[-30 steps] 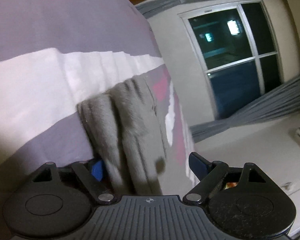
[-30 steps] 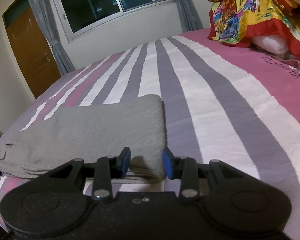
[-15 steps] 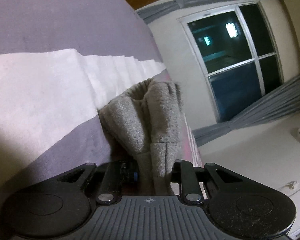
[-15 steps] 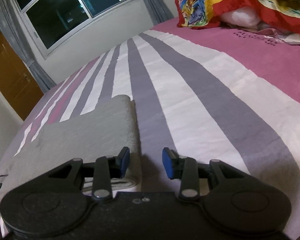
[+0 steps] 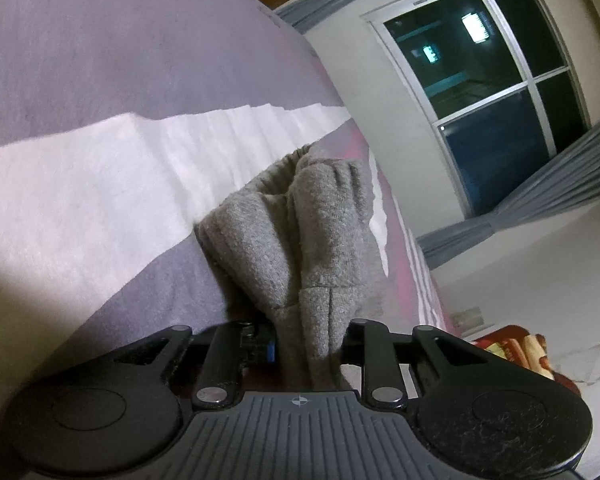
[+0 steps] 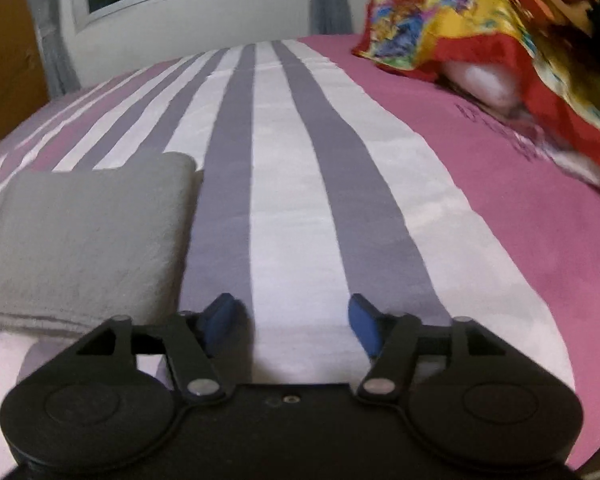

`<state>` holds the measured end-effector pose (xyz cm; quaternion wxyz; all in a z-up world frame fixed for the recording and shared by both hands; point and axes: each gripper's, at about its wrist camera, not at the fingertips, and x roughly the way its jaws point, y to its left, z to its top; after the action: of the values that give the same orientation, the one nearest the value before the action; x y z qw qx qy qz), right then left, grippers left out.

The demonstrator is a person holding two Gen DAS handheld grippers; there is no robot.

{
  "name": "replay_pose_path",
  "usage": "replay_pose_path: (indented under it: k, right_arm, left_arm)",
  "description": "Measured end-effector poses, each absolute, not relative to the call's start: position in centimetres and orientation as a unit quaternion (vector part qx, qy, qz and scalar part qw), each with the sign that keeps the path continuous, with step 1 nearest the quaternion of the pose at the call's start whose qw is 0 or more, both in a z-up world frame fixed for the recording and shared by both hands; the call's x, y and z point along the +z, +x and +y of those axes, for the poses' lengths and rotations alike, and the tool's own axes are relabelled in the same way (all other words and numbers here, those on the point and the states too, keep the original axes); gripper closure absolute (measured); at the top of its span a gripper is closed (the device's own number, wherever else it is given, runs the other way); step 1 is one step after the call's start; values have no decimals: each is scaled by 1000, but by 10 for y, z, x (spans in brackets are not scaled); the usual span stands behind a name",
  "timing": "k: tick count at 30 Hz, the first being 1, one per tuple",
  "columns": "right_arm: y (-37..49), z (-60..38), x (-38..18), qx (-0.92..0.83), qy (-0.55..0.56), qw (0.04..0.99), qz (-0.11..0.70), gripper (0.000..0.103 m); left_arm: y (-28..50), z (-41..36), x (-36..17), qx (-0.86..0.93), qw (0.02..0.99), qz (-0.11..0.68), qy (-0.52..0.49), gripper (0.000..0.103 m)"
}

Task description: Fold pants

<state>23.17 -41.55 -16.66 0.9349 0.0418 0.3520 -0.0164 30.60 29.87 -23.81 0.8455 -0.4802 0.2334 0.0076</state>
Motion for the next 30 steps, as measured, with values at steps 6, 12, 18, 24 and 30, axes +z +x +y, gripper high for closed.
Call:
replay_pose_path:
  k: [6,12,18,24,30]
  right_arm:
    - [218,-429,-160,-76,36,948,306,36]
    - [221,-447,-167,-84,26,938,336,25]
    - [217,-456,-173,-68,49,941,327,15]
    - [211,-461,-176,-48,55,946,314,10]
    - [202,-470,-179,-28,80,951,297,10]
  left_arm:
    - [299,287,-194,9,873,225,-433,81]
    - [305,262,-155,13,892,216,-398,82]
    - [344,166,-77,-79,936,210,-269,82]
    - [381,34,-51,-171,949,225,-138,82]
    - [375,-74,-75,-251,931,258,-60,82]
